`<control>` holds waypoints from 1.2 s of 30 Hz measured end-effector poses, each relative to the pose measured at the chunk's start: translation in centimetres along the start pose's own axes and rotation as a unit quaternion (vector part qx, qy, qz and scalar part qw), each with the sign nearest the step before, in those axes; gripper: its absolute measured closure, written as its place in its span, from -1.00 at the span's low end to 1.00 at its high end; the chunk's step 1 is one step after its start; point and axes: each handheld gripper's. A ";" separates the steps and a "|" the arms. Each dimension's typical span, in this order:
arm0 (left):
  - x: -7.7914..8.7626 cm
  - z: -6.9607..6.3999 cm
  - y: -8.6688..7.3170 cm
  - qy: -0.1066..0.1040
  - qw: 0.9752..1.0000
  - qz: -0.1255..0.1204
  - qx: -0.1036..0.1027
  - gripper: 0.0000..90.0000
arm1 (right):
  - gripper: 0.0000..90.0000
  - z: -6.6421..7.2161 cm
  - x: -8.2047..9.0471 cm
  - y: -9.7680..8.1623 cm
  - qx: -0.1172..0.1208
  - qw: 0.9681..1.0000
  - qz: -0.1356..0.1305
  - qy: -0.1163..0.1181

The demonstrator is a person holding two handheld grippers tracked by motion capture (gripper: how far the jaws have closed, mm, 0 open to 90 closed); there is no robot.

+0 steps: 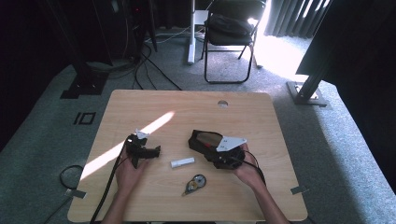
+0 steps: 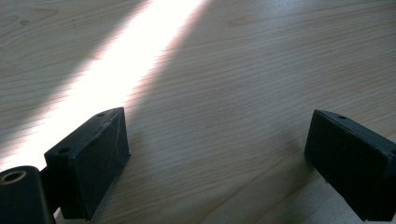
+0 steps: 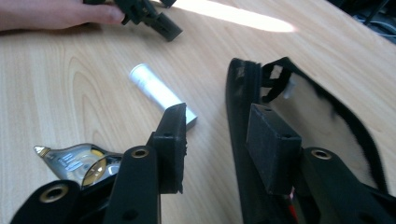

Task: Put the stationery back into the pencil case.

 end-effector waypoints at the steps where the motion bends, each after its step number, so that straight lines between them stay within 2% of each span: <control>1: 0.0 0.0 0.0 0.000 1.000 0.000 0.000 -0.85 | 0.25 0.1 -0.1 -0.1 0.000 1.000 0.001 0.002; 18: 0.0 0.0 0.0 0.000 1.000 0.000 0.000 -0.85 | 0.08 2.0 -1.4 -1.5 -0.002 1.000 0.009 0.028; 36: 0.0 0.0 0.0 0.000 1.000 0.000 0.000 -0.85 | -0.21 4.4 -3.0 -2.9 0.017 0.997 0.028 0.063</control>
Point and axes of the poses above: each handheld gripper's, and its own axes: x roughly backward along the jaws, y roughly out of its top, z roughly to its left, and after that the axes turned 1 degree about -y, right-handed
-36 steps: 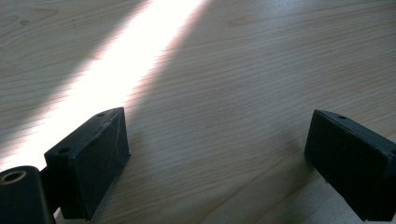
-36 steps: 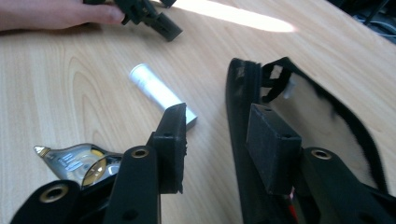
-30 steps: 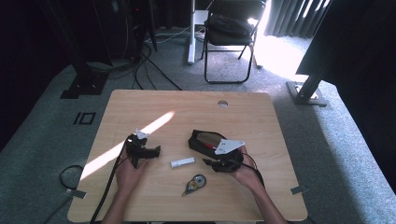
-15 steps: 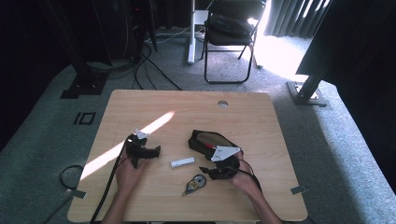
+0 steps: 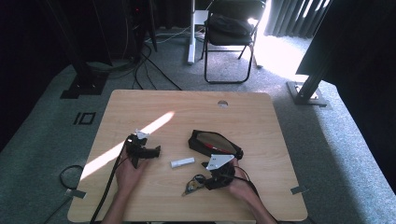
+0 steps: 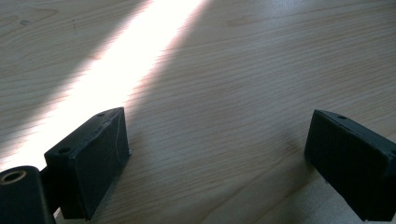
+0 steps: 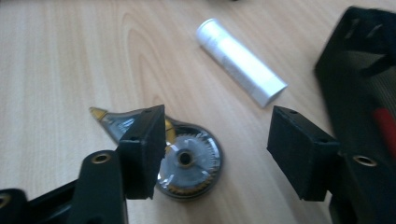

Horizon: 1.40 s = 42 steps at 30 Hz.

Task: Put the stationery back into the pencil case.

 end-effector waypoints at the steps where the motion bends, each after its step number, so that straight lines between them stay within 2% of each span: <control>1: 0.0 0.0 0.0 0.000 1.000 0.000 0.000 -0.85 | -0.24 0.2 -0.1 -0.1 0.002 1.000 0.003 0.002; 8: 0.0 0.0 0.0 0.000 1.000 0.000 0.000 -0.85 | -0.38 1.0 -0.7 -0.6 0.015 1.000 0.014 0.017; 18: 0.0 0.0 0.0 0.000 1.000 0.000 0.000 -0.85 | -0.43 1.6 -2.0 -0.7 0.028 0.999 0.037 0.019; 25: 0.0 0.0 0.0 0.000 1.000 0.000 0.000 -0.85 | -0.37 1.5 -2.5 -0.6 0.024 0.999 0.040 0.000; 29: 0.0 0.0 0.0 0.000 1.000 0.000 0.000 -0.86 | -0.27 1.5 -2.7 -0.9 0.019 0.998 0.052 -0.008; 33: 0.0 0.0 0.0 0.000 1.000 0.000 0.000 -0.85 | -0.27 1.4 -2.5 -1.3 0.010 0.998 0.054 -0.005; 42: 0.0 0.0 0.0 0.000 1.000 0.000 0.000 -0.85 | -0.24 1.5 -2.1 -1.7 0.006 0.999 0.054 0.004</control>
Point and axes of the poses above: each handheld gripper's, and its own axes: x roughly backward along the jaws, y roughly out of its top, z roughly to its left, and after that the axes turned 1 degree about -y, right-handed
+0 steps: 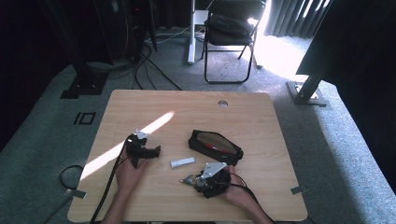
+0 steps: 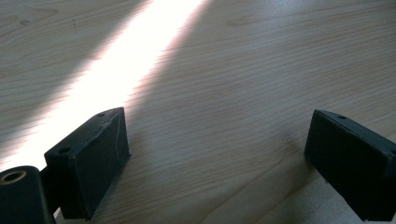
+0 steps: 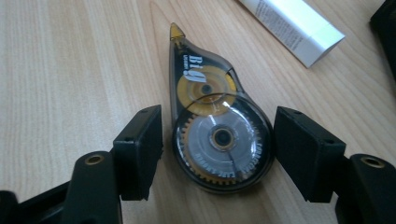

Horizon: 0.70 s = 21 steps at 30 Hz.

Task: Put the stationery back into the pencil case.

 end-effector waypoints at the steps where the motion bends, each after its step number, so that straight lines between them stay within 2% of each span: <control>1: 0.0 0.0 0.0 0.000 1.000 0.000 0.000 -0.85 | -0.24 0.0 0.0 0.0 0.001 1.000 0.000 0.000; 7: 0.0 0.0 0.0 0.000 1.000 0.000 0.000 -0.85 | -0.23 0.1 0.2 -0.2 -0.001 1.000 0.001 0.004; 12: 0.0 0.0 0.0 0.000 1.000 0.000 0.000 -0.85 | -0.10 0.1 0.2 -0.2 -0.002 1.000 -0.001 0.010; 21: 0.0 0.0 0.0 0.000 1.000 0.000 0.000 -0.85 | -0.08 0.0 0.2 -0.2 -0.009 1.000 0.001 0.012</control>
Point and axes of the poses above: each handheld gripper's, and its own axes: x roughly backward along the jaws, y roughly out of its top, z roughly to its left, and after that the axes turned 1 degree about -y, right-handed
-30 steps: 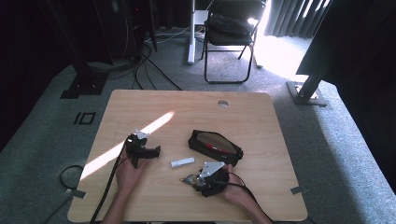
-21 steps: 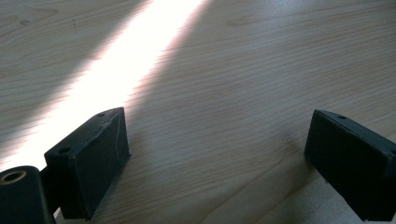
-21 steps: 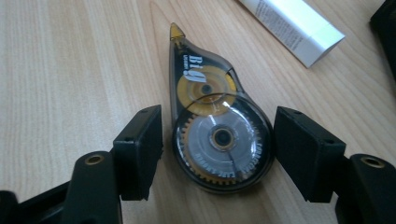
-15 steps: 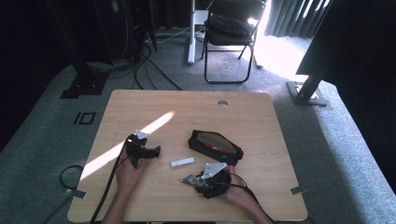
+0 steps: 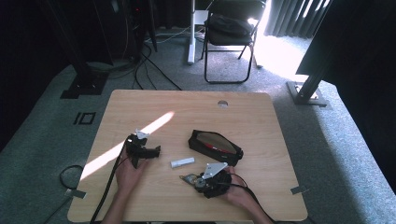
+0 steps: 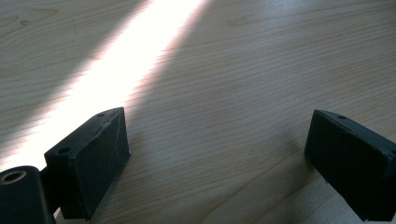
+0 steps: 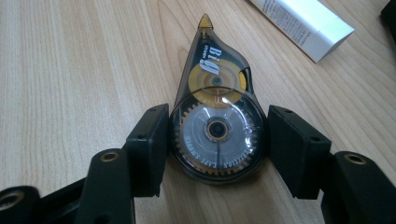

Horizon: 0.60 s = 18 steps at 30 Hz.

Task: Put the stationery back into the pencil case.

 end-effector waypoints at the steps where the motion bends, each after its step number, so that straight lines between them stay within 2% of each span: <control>1: 0.0 0.0 0.0 0.000 1.000 0.000 0.000 -0.85 | -0.08 0.0 0.0 0.0 0.000 1.000 0.000 -0.001; 5: 0.0 0.0 0.0 0.000 1.000 0.000 0.000 -0.85 | -0.08 0.0 0.0 0.1 0.000 1.000 0.000 -0.012; 18: 0.0 0.0 0.0 0.000 1.000 0.000 0.000 -0.85 | -0.08 -0.2 0.5 0.2 -0.007 1.000 -0.012 -0.017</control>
Point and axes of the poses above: each handheld gripper's, and its own axes: x roughly backward along the jaws, y roughly out of its top, z roughly to its left, and after that the axes turned 1 degree about -y, right-handed
